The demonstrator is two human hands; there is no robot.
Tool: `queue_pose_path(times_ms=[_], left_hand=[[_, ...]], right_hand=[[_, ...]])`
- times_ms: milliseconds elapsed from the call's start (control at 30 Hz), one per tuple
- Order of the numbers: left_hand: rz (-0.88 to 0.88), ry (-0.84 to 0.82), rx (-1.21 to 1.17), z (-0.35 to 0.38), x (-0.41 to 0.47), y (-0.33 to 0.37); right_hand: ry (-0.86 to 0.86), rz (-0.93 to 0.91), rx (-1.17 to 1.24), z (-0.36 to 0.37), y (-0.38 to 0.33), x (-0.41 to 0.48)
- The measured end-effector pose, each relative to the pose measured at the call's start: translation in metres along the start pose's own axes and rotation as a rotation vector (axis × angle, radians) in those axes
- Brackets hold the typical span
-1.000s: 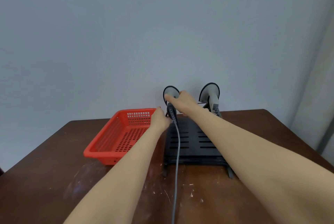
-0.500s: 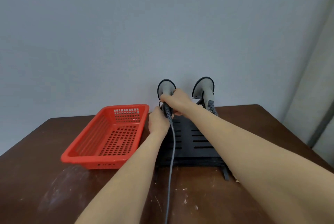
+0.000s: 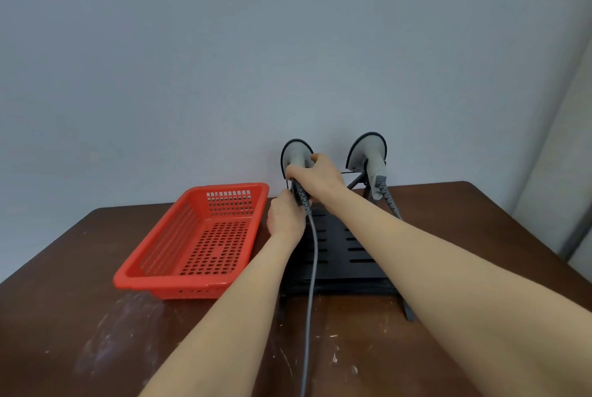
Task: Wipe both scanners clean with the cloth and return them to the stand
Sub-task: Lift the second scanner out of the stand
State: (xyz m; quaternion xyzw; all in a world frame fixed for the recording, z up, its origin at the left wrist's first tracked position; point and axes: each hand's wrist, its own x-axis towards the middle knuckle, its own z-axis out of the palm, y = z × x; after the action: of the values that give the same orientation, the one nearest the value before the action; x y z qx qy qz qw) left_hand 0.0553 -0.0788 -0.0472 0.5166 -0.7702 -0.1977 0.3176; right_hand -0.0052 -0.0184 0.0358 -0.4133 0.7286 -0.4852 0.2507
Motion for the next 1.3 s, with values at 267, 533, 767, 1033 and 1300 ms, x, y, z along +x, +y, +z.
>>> queue_pose_path(times_ms=[267,533,767,1033,1300], left_hand=[[0.014,-0.019,-0.012,-0.003,0.001,0.001],[-0.027,-0.139,-0.02,-0.028,-0.002,0.015],[-0.021,-0.107,0.101,-0.066,-0.014,0.033],[-0.22,-0.064,-0.653,-0.11,-0.062,0.058],[-0.403,-0.457,-1.289,-0.134,-0.125,0.076]], right_hand=[[0.064,-0.075,0.12,-0.006,-0.006,-0.017],[0.065,-0.116,0.283,-0.027,-0.021,-0.041],[0.016,-0.133,0.381,-0.047,-0.02,-0.067],[-0.063,-0.201,0.483,-0.076,-0.014,-0.12],[-0.225,-0.183,0.605,-0.095,0.025,-0.16]])
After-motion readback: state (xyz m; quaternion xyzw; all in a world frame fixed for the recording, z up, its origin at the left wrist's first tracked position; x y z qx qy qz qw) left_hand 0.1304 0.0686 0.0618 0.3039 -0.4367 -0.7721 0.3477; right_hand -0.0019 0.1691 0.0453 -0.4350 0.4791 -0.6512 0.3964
